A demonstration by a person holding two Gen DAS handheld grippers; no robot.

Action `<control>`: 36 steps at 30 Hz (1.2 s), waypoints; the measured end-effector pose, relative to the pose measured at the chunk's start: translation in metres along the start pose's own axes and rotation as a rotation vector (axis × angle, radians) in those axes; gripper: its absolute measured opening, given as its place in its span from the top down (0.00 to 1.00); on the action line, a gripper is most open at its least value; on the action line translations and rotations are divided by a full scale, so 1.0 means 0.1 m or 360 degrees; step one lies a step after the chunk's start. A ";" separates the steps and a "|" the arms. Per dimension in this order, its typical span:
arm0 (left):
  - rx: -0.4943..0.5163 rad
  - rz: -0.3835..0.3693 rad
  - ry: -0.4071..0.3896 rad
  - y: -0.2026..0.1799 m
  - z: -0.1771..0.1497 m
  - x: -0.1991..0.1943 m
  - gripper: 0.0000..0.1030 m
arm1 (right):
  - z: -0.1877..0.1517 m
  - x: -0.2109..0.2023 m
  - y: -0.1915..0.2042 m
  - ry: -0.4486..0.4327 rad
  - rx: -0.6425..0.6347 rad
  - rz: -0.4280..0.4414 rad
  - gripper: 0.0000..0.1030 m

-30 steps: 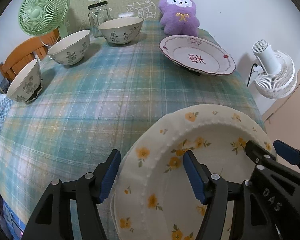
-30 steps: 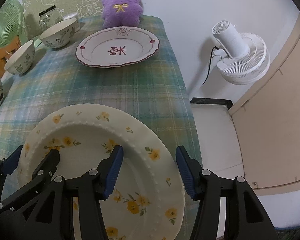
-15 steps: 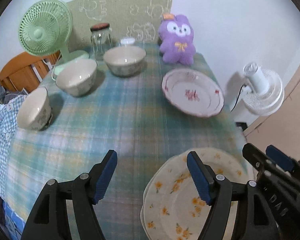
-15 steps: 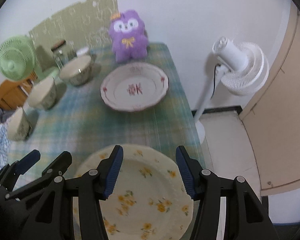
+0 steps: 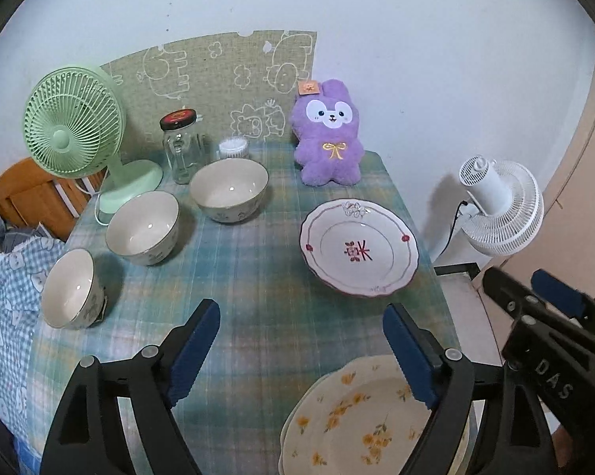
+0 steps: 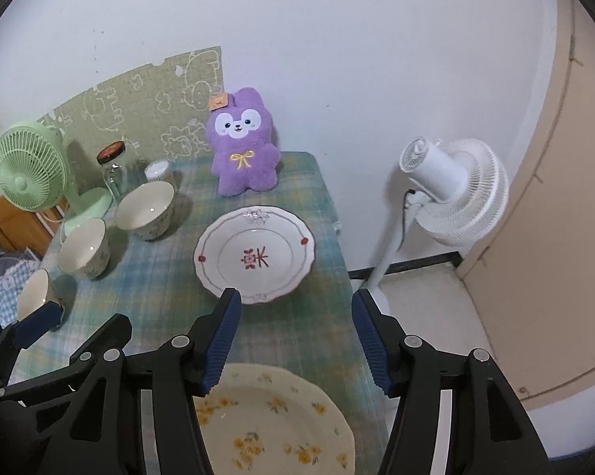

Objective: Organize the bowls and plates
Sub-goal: 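Move both grippers to the red-rimmed white plate, then close both grippers on the rim of the red-rimmed plate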

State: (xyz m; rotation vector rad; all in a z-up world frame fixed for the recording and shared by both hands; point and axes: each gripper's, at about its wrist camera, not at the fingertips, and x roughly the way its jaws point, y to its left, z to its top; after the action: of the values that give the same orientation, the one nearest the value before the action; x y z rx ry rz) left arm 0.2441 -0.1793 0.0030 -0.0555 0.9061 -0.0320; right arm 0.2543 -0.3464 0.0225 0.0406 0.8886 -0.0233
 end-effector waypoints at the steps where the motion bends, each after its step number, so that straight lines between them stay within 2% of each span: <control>1: 0.0005 0.0010 -0.0011 -0.01 0.02 0.02 0.15 | 0.03 0.06 -0.02 0.0007 0.0003 0.0015 0.38; 7: -0.0002 0.0041 0.0011 -0.09 0.14 0.32 0.13 | 0.20 0.38 -0.10 0.0023 -0.0008 0.0041 0.37; 11: 0.0017 0.0064 0.0032 -0.15 0.23 0.54 0.13 | 0.33 0.60 -0.16 0.0035 -0.0007 0.0083 0.29; 14: 0.0024 0.0074 0.0032 -0.23 0.30 0.73 0.13 | 0.42 0.78 -0.16 0.0031 -0.0045 0.0090 0.27; 26: -0.0049 0.0092 0.0068 -0.33 0.51 1.48 0.14 | 0.64 1.59 -0.12 0.0077 -0.0119 0.0161 0.27; 31: -0.0073 0.0114 0.0103 -0.33 0.60 1.78 0.21 | 0.67 1.87 -0.15 0.0072 -0.0075 0.0136 0.28; 36: -0.0045 0.0145 0.0130 -0.35 0.63 1.98 0.24 | 0.66 2.16 -0.18 0.0129 -0.0054 0.0137 0.34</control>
State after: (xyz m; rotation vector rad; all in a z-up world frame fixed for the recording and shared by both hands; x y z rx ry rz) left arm 0.4156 -0.2218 -0.1112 -0.0392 0.9898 0.0634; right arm 0.4409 -0.3684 -0.1037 0.0483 0.9672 0.0744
